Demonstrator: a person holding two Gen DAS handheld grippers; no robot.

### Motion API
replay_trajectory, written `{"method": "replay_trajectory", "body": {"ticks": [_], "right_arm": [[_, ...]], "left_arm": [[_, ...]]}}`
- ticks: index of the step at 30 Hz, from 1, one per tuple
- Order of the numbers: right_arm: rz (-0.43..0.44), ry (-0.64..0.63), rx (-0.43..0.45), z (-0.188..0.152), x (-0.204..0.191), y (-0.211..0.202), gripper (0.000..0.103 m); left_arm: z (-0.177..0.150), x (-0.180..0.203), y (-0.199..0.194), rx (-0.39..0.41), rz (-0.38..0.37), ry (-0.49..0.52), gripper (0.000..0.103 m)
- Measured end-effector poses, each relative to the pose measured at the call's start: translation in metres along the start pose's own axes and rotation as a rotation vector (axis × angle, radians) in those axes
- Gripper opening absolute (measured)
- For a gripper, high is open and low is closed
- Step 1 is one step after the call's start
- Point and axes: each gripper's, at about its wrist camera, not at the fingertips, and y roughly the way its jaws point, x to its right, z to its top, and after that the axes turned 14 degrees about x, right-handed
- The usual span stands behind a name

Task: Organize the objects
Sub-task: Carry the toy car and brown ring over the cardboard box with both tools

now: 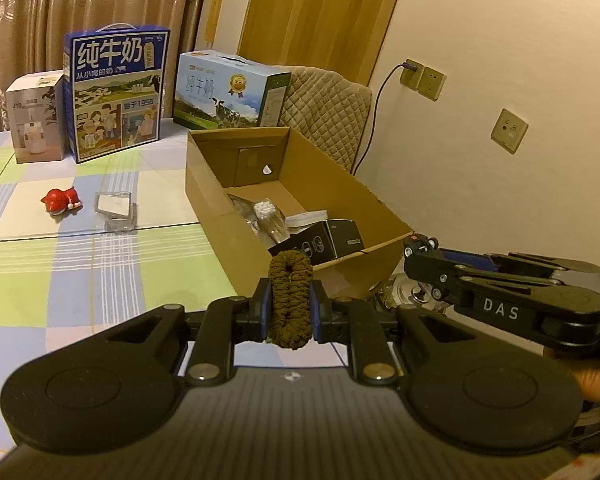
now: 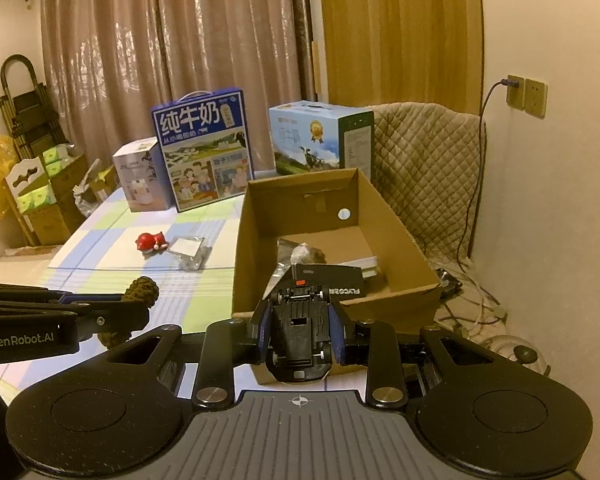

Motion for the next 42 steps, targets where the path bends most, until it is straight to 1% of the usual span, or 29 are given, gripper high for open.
{"method": "replay_trajectory", "body": {"ticks": [8, 16, 30, 33, 42], "right_arm": [[-0.005, -0.020, -0.001, 0.005, 0.007, 0.004, 0.027], [-0.010, -0.034, -0.007, 0.014, 0.014, 0.016, 0.027], [-0.013, -0.048, -0.022, 0.028, 0.029, 0.046, 0.027], [-0.014, -0.048, -0.023, 0.029, 0.029, 0.047, 0.027], [-0.009, -0.054, -0.036, 0.041, 0.041, 0.079, 0.027]], "left_arm": [[0.005, 0.007, 0.007, 0.003, -0.015, 0.000, 0.015], [0.009, 0.009, 0.022, -0.007, -0.022, -0.009, 0.015], [0.026, 0.009, 0.064, -0.022, -0.033, -0.019, 0.015], [0.027, 0.009, 0.075, -0.030, -0.036, -0.021, 0.015], [0.034, 0.006, 0.104, -0.048, -0.041, -0.018, 0.015]]}}
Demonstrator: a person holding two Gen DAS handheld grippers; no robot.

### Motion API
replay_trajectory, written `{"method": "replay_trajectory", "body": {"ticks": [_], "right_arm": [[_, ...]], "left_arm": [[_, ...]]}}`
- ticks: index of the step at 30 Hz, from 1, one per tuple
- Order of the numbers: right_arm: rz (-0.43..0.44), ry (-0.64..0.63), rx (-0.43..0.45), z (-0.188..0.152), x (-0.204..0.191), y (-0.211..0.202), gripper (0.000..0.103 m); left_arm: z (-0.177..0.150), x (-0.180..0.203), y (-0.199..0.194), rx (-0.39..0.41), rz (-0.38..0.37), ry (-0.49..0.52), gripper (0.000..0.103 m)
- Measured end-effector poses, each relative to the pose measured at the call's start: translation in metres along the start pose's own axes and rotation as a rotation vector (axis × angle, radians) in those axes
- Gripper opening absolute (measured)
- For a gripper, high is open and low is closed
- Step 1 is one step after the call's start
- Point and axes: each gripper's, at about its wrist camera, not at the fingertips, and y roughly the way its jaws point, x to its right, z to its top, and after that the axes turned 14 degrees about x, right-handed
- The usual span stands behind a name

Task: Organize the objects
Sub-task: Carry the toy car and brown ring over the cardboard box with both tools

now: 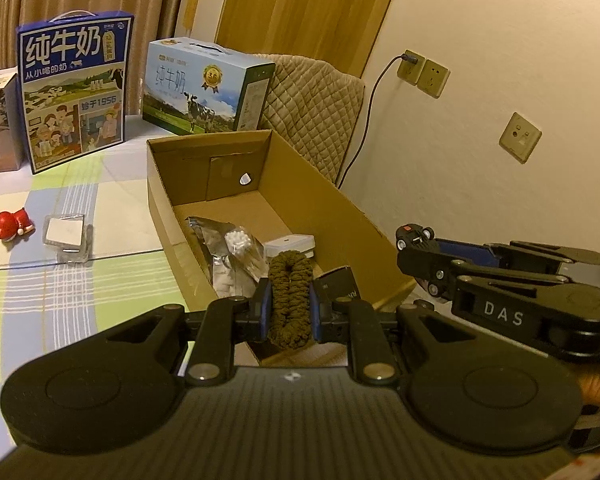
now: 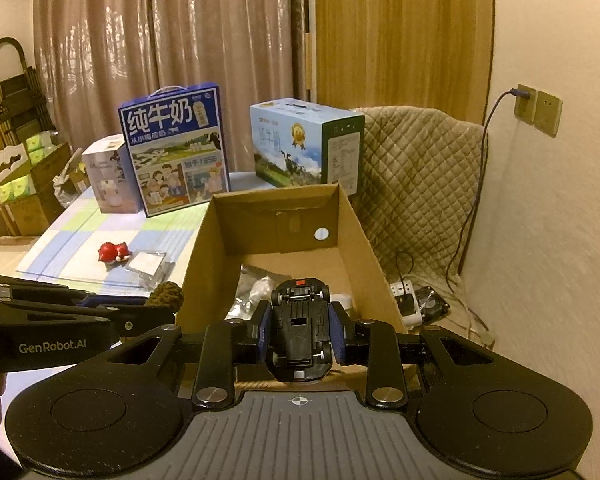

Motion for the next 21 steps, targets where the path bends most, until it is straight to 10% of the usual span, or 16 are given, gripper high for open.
{"method": "replay_trajectory", "body": {"ticks": [21], "right_arm": [[0.007, 0.049, -0.035, 0.012, 0.030, 0.069, 0.027]], "left_arm": [[0.019, -0.025, 0.072, -0.041, 0.009, 0.008, 0.015]]}}
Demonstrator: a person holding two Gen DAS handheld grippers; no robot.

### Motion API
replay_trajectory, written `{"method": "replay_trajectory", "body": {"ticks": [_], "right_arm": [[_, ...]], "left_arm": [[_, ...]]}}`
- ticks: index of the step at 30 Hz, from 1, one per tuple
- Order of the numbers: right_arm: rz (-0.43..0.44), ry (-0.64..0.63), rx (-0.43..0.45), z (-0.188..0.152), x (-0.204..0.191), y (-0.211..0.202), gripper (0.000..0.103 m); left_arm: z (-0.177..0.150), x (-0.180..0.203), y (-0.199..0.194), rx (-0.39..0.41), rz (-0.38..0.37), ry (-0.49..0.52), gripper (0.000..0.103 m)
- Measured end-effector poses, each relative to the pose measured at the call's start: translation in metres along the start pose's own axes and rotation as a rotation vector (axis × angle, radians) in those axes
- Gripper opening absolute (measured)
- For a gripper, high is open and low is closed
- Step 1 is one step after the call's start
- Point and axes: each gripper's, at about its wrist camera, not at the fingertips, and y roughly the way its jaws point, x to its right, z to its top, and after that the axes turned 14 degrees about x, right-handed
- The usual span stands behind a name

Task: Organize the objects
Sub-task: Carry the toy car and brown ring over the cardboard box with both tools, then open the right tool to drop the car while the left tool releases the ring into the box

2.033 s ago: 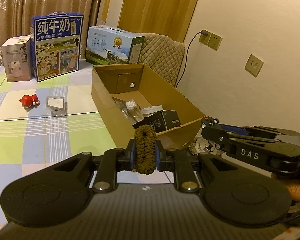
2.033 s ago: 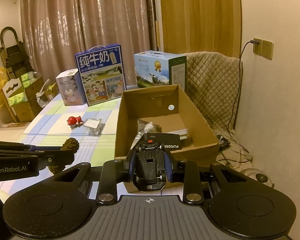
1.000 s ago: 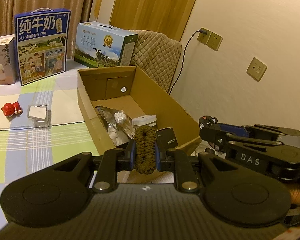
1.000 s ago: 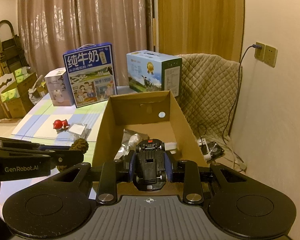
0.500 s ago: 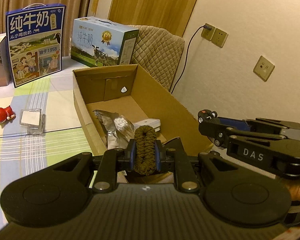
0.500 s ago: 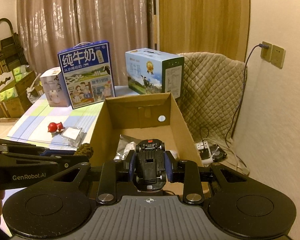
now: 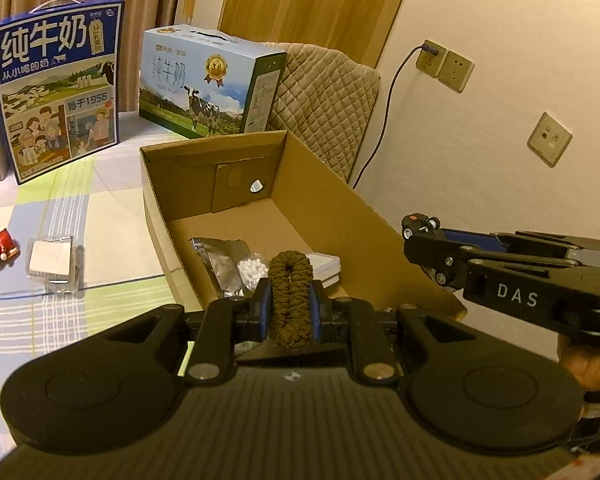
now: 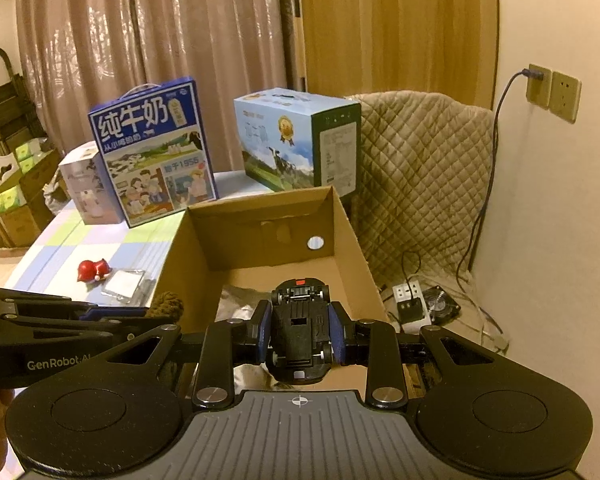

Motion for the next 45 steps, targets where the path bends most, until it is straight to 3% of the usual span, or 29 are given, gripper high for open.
{"method": "replay_trajectory", "body": {"ticks": [17, 20, 21, 22, 38, 40, 42, 45], "right_arm": [[0.001, 0.027, -0.015, 0.002, 0.004, 0.025, 0.027], [0.000, 0.029, -0.014, 0.002, 0.004, 0.024, 0.027], [-0.002, 0.029, -0.013, 0.002, 0.005, 0.023, 0.027], [-0.002, 0.029, -0.013, 0.003, 0.005, 0.023, 0.027], [0.041, 0.071, 0.014, 0.011, -0.005, 0.018, 0.027], [0.052, 0.098, 0.019, 0.011, -0.004, 0.022, 0.032], [0.029, 0.119, 0.032, 0.012, -0.003, 0.024, 0.051], [0.031, 0.140, 0.041, 0.012, -0.002, 0.022, 0.052]], "left_arm": [[-0.002, -0.005, 0.030, -0.024, 0.004, 0.001, 0.017], [-0.002, -0.006, 0.034, -0.019, 0.000, -0.006, 0.032], [-0.002, -0.006, 0.035, -0.018, 0.002, -0.008, 0.042], [-0.002, -0.007, 0.035, -0.018, 0.005, -0.007, 0.044], [0.002, -0.028, 0.012, 0.006, 0.044, -0.011, 0.044], [0.001, -0.030, 0.010, 0.007, 0.045, -0.013, 0.044], [-0.001, -0.033, 0.008, 0.007, 0.047, -0.014, 0.044], [-0.002, -0.038, 0.003, 0.008, 0.053, -0.022, 0.044]]}}
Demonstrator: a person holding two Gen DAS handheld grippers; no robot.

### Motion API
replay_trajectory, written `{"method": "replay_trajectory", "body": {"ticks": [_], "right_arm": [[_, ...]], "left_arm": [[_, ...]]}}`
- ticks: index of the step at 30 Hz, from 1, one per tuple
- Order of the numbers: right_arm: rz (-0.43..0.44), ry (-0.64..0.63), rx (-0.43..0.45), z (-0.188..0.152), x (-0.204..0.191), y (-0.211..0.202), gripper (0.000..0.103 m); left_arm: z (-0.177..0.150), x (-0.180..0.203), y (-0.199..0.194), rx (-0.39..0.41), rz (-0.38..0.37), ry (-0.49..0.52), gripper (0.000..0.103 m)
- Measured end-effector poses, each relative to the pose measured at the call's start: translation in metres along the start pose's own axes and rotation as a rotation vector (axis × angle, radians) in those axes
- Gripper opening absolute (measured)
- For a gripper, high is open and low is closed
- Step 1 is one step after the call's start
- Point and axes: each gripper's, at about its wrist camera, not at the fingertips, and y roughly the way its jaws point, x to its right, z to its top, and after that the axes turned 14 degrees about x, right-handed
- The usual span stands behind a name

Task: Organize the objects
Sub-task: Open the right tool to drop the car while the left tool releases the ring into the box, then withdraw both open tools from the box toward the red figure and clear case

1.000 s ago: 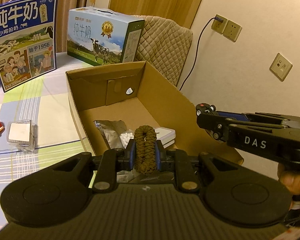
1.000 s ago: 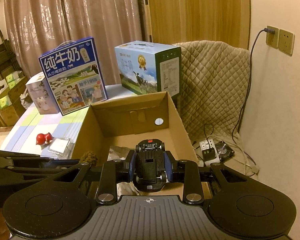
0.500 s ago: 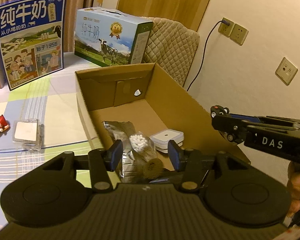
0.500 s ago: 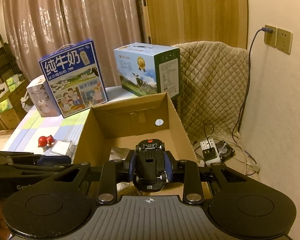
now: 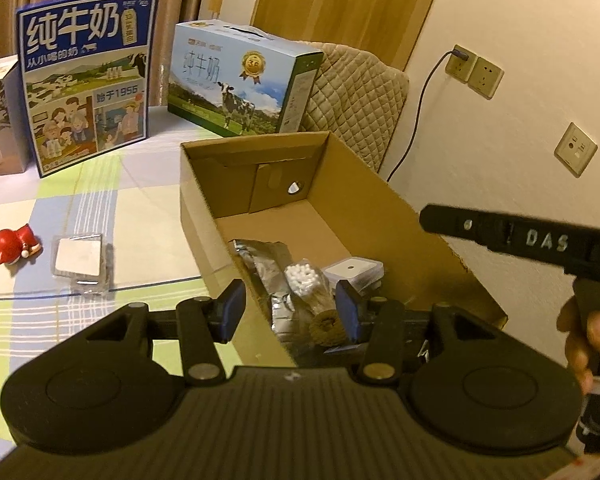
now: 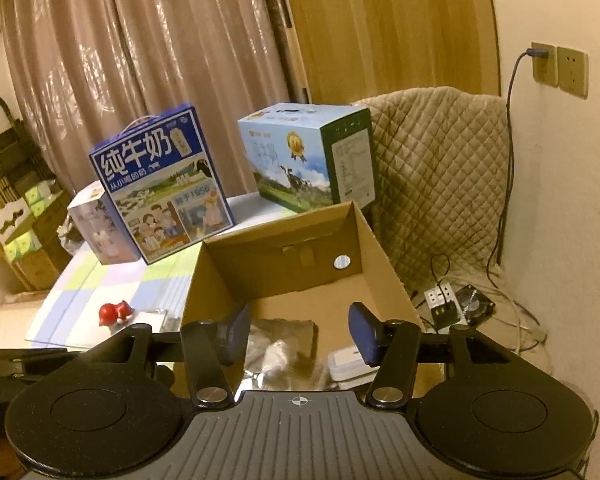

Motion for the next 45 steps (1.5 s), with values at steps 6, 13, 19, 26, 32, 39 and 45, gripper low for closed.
{"method": "replay_trajectory", "body": {"ticks": [6, 13, 19, 26, 32, 39, 45], "right_arm": [[-0.013, -0.003, -0.015, 0.000, -0.007, -0.010, 0.052], [-0.016, -0.011, 0.001, 0.005, -0.026, -0.036, 0.052], [-0.010, -0.019, 0.007, 0.005, -0.052, -0.055, 0.052], [0.023, -0.028, 0.009, 0.000, -0.085, -0.073, 0.053], [0.064, -0.041, 0.004, -0.006, -0.113, -0.075, 0.053], [0.118, -0.055, -0.001, -0.020, -0.143, -0.073, 0.053], [0.156, -0.072, -0.023, -0.035, -0.166, -0.062, 0.053]], "left_arm": [[-0.003, -0.012, -0.014, 0.005, 0.023, -0.018, 0.044], [-0.007, -0.017, -0.043, 0.014, 0.040, -0.020, 0.047], [-0.008, -0.023, -0.077, 0.038, 0.062, -0.017, 0.057], [-0.012, -0.035, -0.118, 0.073, 0.092, -0.014, 0.072], [-0.019, -0.055, -0.145, 0.086, 0.134, -0.016, 0.084], [-0.027, -0.093, -0.175, 0.095, 0.198, -0.007, 0.093], [-0.034, -0.133, -0.188, 0.081, 0.288, 0.015, 0.095]]}}
